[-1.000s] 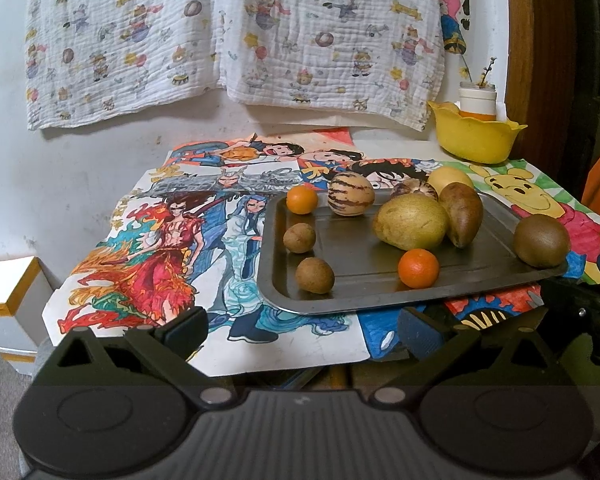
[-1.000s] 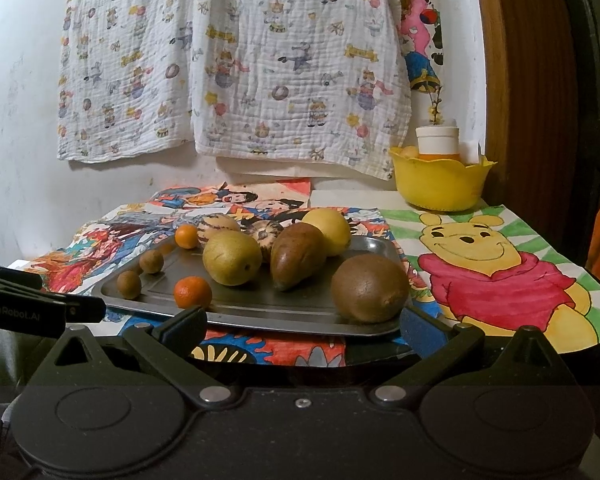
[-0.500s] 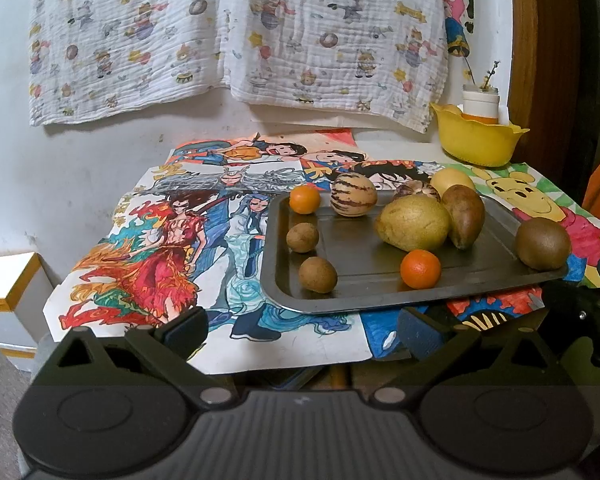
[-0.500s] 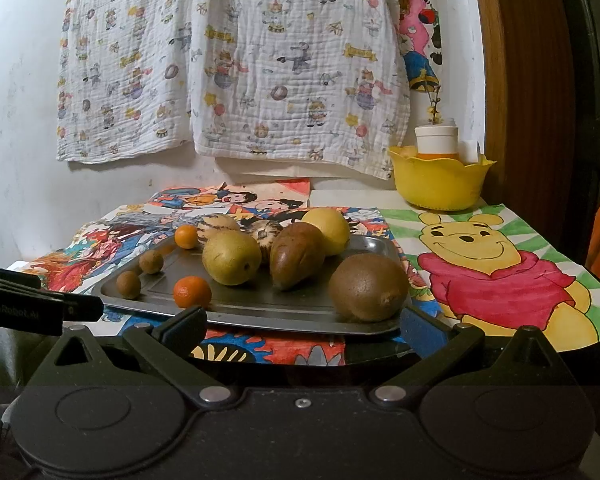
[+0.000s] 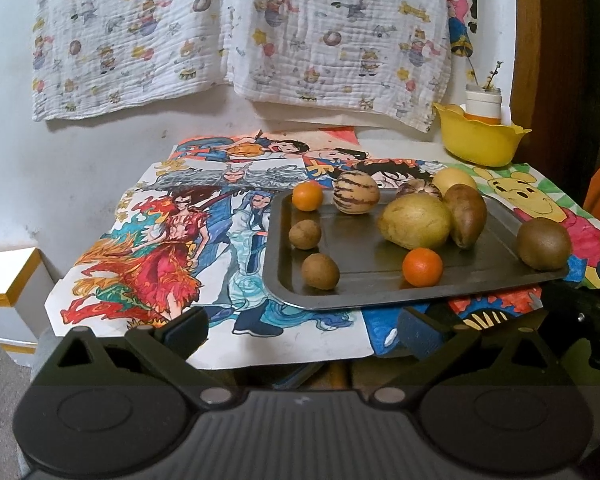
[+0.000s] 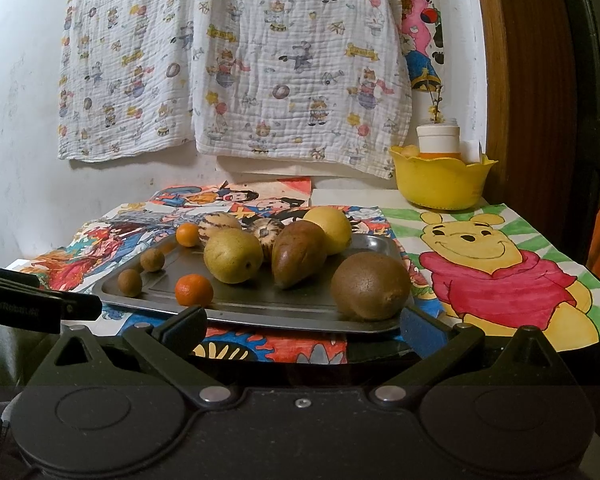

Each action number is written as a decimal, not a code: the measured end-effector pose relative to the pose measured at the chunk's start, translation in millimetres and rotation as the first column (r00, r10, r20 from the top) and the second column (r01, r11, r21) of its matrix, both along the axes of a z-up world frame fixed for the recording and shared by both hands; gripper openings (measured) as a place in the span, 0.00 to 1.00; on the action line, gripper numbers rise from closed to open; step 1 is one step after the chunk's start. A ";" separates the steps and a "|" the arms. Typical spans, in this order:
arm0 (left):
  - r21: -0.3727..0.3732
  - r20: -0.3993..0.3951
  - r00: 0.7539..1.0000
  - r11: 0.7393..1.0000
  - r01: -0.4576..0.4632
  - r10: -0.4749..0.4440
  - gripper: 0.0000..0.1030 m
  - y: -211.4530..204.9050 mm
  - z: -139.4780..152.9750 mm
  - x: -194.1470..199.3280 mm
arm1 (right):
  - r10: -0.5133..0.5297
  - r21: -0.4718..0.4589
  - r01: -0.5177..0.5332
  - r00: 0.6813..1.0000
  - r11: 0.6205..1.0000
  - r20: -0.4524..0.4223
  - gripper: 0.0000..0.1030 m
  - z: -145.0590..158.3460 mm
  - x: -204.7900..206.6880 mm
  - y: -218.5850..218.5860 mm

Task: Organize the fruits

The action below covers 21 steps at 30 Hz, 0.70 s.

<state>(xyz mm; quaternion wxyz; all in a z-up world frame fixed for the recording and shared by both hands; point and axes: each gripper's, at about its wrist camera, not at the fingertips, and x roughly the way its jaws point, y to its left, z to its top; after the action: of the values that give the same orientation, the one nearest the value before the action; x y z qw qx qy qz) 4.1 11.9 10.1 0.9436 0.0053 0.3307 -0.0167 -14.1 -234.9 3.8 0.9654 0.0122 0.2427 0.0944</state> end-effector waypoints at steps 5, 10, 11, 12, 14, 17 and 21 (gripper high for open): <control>-0.010 -0.003 1.000 1.000 -0.017 0.017 1.00 2.7 -0.3 -0.2 | -0.002 -0.003 0.002 1.000 1.000 -0.006 0.99 -2.5 0.5 -1.3; -0.008 0.001 1.000 1.000 -0.020 0.020 1.00 2.4 0.4 -1.1 | 0.000 -0.005 0.000 1.000 1.000 -0.006 0.99 -4.6 -0.6 -1.3; -0.008 0.002 1.000 1.000 -0.020 0.020 1.00 2.3 0.6 -1.1 | 0.000 -0.005 0.000 1.000 1.000 -0.007 0.99 -4.6 -0.7 -1.6; -0.007 0.002 1.000 1.000 -0.021 0.021 1.00 2.2 0.7 -1.4 | 0.000 -0.005 0.000 1.000 1.000 -0.007 0.99 -4.6 -0.8 -1.8; -0.008 0.002 1.000 1.000 -0.021 0.021 0.99 2.5 1.1 -1.0 | 0.000 -0.006 0.000 1.000 1.000 -0.007 0.99 -4.3 -0.4 -1.3; -0.009 0.002 1.000 1.000 -0.020 0.020 1.00 2.6 0.9 -1.1 | 0.000 -0.007 0.000 1.000 1.000 -0.006 0.99 -4.0 -0.4 -1.3; -0.013 0.006 1.000 1.000 -0.021 0.021 0.99 2.7 1.6 -1.5 | -0.001 -0.007 0.001 1.000 1.000 -0.006 0.99 -3.8 -0.5 -1.5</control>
<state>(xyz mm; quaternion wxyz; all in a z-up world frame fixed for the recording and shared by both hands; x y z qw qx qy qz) 2.6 14.6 11.8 0.9447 -0.0041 0.3277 -0.0090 -14.6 -236.4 0.1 0.9647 0.0090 0.2460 0.0932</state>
